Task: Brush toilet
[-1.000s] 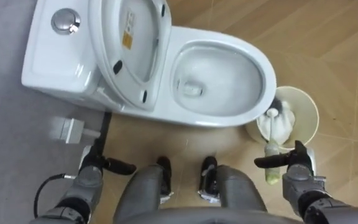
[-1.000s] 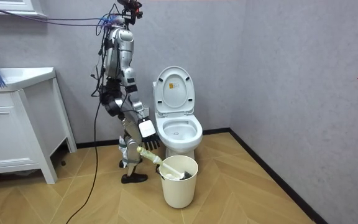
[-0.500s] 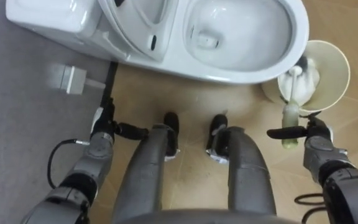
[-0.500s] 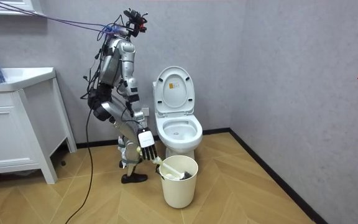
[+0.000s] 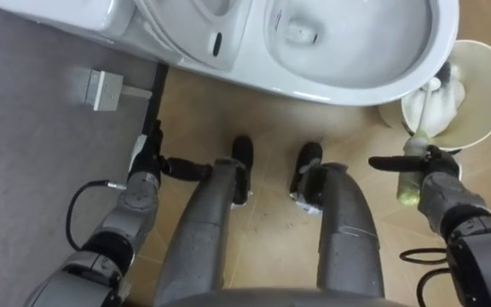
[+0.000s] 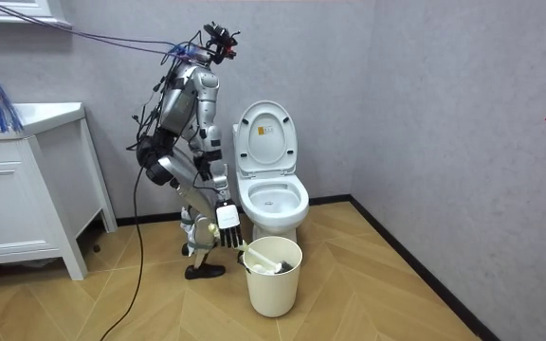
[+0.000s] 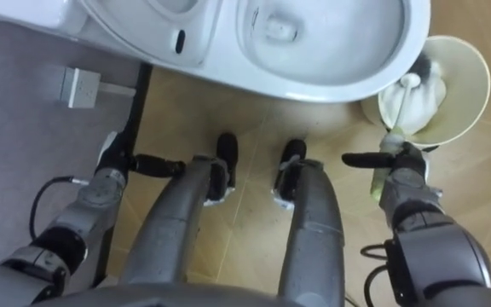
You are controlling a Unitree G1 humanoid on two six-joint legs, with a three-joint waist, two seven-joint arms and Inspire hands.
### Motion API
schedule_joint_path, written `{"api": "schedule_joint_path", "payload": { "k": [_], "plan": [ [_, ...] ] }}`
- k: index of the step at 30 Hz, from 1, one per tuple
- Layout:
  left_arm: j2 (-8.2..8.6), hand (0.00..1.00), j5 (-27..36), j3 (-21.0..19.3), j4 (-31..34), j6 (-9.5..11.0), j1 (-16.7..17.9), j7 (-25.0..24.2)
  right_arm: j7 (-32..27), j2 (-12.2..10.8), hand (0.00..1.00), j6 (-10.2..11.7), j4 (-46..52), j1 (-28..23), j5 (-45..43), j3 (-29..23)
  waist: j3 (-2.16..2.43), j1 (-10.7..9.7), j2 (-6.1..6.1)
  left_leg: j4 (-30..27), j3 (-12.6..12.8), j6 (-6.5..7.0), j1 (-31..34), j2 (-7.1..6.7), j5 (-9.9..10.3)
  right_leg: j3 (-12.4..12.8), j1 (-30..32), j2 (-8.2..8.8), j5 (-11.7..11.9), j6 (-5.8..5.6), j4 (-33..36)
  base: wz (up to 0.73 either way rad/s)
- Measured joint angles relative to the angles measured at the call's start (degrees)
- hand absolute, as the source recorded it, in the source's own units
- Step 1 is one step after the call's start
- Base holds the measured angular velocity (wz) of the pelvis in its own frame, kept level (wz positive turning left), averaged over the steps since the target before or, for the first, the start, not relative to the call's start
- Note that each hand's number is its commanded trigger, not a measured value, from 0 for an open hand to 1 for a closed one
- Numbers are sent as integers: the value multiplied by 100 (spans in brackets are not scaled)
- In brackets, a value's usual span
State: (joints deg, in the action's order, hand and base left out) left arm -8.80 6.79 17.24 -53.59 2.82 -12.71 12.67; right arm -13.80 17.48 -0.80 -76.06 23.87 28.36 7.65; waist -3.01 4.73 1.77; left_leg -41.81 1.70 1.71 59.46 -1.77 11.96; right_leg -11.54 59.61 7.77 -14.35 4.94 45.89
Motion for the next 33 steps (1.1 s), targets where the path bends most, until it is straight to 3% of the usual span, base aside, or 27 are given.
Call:
{"api": "schedule_joint_path", "payload": {
  "k": [10,11,12,26,33],
  "plan": [
    [-18,0,-4,95,178,-49,-18,85,-44,121,0,-58,-9,90,768,7,-1,46,-1,-168,4,23,196,12,47,1,168,2,-9,-10,98,0],
    [-19,0,-5,97,220,-71,-12,85,-43,124,36,-59,-9,90,769,10,-1,46,-1,-177,2,24,200,8,47,1,168,3,-11,-15,102,0],
    [-18,0,-5,98,237,-89,-12,85,-41,127,100,-60,-8,91,769,13,-1,46,-1,-182,2,26,202,7,48,3,168,3,-13,-18,105,0],
    [-20,0,16,96,302,-256,-12,61,-60,256,100,-269,-86,79,838,12,-4,139,12,-371,-6,22,221,6,130,3,170,8,-106,-18,291,0],
    [-18,0,18,97,303,-256,-13,63,-134,261,100,-202,-70,103,915,9,-3,171,18,-379,-1,19,220,6,132,2,170,8,-106,-15,294,0]
  ]
}}
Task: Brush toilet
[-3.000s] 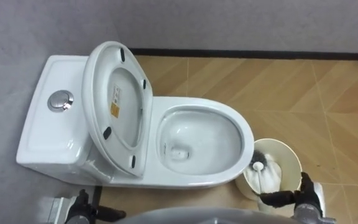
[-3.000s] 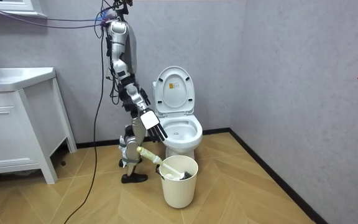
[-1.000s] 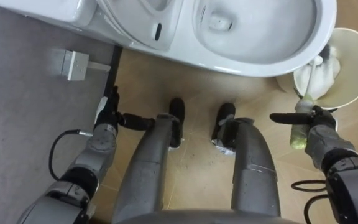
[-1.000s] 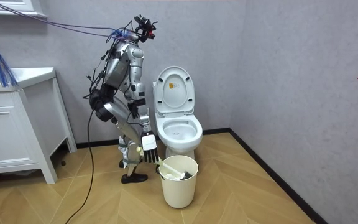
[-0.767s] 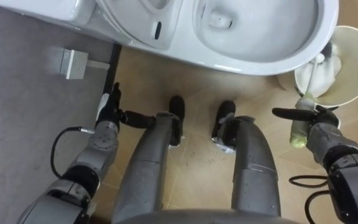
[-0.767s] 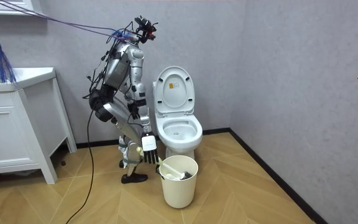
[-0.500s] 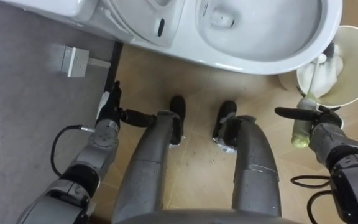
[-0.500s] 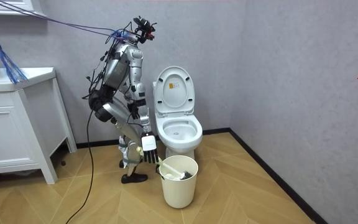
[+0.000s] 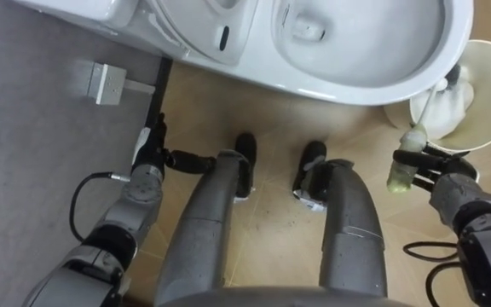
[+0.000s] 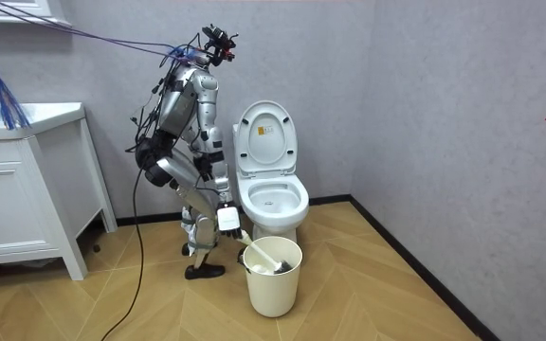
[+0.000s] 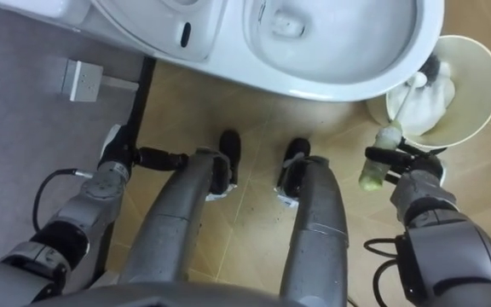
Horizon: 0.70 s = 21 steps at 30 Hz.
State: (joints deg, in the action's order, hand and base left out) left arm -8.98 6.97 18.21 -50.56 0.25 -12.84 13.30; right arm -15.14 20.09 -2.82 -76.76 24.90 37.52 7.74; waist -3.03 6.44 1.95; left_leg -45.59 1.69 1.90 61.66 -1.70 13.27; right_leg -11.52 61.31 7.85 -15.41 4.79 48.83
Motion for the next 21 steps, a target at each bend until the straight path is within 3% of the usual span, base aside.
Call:
{"api": "schedule_joint_path", "payload": {
  "k": [16,18,19,21],
  "plan": [
    [0,0,-26,-1,48,-45,18,174,-31,4,100,36,2,11,178,0,8,13,5,15,4,2,-33,-14,-3,-7,-33,28,0,0,3,0],
    [0,0,-15,-1,48,-70,30,210,-28,4,17,30,-1,9,243,0,8,2,5,13,8,3,-33,-17,-3,-8,-35,30,0,0,5,0],
    [0,0,-2,-1,48,-78,33,216,-22,4,0,30,-2,9,269,2,8,-2,5,13,9,3,-33,-17,-3,-8,-36,30,0,0,5,0],
    [0,0,25,-1,48,-125,35,230,-6,4,0,29,-2,9,315,4,8,-8,5,14,9,3,-33,-17,-4,-10,-39,29,0,-1,5,0]
  ]
}}
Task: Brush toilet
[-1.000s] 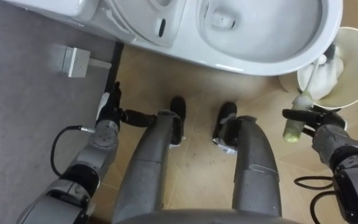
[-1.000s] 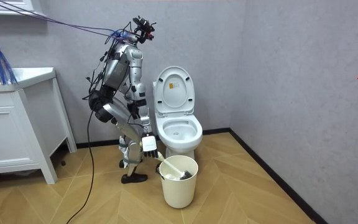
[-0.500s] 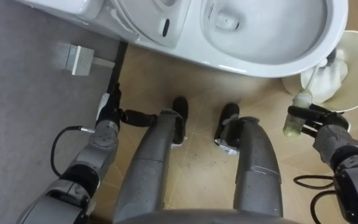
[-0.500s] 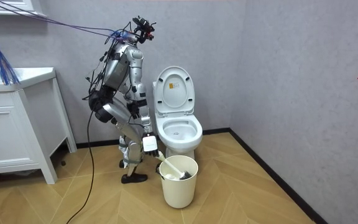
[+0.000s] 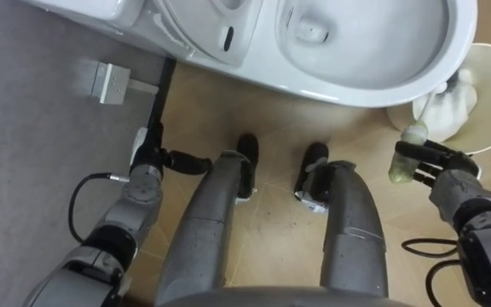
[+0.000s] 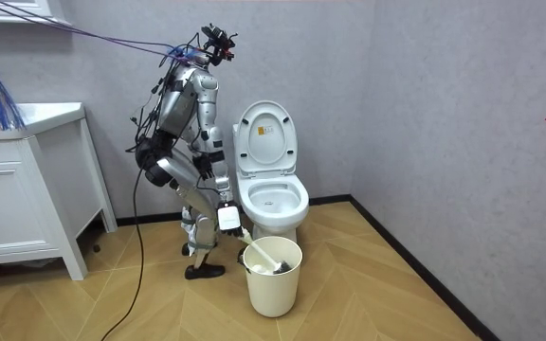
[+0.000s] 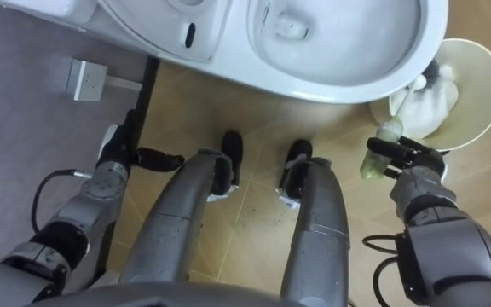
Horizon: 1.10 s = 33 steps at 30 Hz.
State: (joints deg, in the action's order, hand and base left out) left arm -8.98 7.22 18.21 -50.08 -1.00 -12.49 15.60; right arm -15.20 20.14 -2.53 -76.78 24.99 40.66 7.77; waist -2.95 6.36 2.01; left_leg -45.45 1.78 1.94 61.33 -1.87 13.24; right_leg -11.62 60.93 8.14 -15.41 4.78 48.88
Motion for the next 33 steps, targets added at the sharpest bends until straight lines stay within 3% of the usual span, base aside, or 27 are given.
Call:
{"api": "schedule_joint_path", "payload": {
  "k": [10,21,29,33],
  "plan": [
    [-2,0,11,-1,-10,-65,13,137,224,-6,0,-245,-112,-38,705,112,1,-101,-1,-14,-7,0,9,2,-1,-8,-9,-27,1,0,-1,0],
    [0,0,11,2,-32,-117,14,175,554,-65,0,-256,-115,-36,854,224,4,-86,30,-14,-9,-1,6,6,0,-8,-2,-40,3,3,-6,0],
    [20,0,231,126,-25,-129,14,243,695,-51,0,-254,-122,-34,860,326,0,26,145,-12,-8,-1,32,-3,0,-6,31,-22,1,2,7,0],
    [40,0,231,128,-14,-121,6,251,833,-18,0,-247,-122,-35,855,461,0,14,147,-20,-10,-2,55,1,2,-7,49,-22,0,3,9,0]
  ]
}}
